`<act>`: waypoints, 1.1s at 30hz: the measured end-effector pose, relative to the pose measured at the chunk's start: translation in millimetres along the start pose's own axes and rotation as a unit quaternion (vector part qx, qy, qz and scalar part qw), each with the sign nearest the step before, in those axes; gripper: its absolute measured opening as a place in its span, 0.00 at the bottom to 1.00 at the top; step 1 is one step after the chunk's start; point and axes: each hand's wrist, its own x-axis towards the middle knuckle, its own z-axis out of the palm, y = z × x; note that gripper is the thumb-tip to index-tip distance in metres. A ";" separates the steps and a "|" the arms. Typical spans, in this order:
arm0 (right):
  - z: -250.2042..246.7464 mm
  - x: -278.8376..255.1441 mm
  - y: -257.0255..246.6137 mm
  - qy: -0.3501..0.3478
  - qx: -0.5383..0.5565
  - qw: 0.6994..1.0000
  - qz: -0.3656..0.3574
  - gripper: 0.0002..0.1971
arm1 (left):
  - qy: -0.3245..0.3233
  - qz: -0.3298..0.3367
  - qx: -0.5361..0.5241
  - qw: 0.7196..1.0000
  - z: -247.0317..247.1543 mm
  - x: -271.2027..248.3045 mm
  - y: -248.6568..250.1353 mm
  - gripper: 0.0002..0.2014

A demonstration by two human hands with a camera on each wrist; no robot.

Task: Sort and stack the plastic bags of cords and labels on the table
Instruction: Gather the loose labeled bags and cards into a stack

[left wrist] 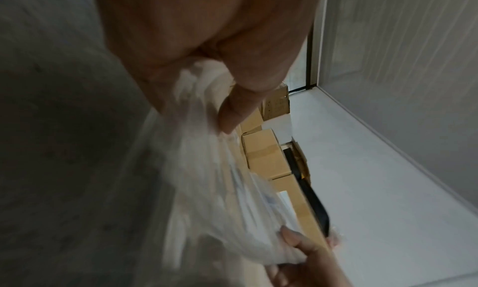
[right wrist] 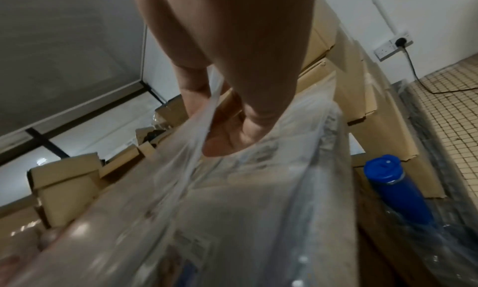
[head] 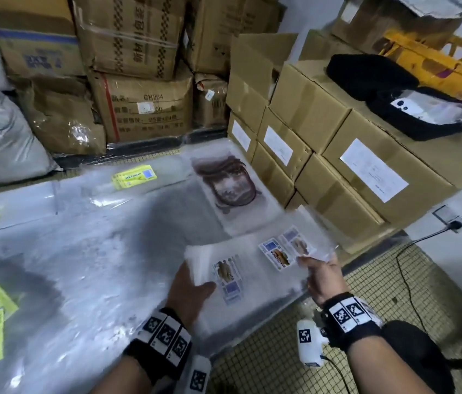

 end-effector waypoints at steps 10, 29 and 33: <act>-36.5 59.7 25.9 -0.064 -0.134 0.989 -0.021 0.40 | 0.081 0.023 0.122 0.989 23.1 -16.4 5.9 0.31; -67.8 65.5 -34.5 -0.009 -0.286 0.954 -0.088 0.25 | 0.187 0.000 0.174 0.967 41.8 -15.2 8.9 0.26; -55.6 49.5 -35.3 0.015 -0.494 0.841 -0.221 0.31 | 0.203 0.015 0.210 0.956 42.4 -14.7 8.2 0.43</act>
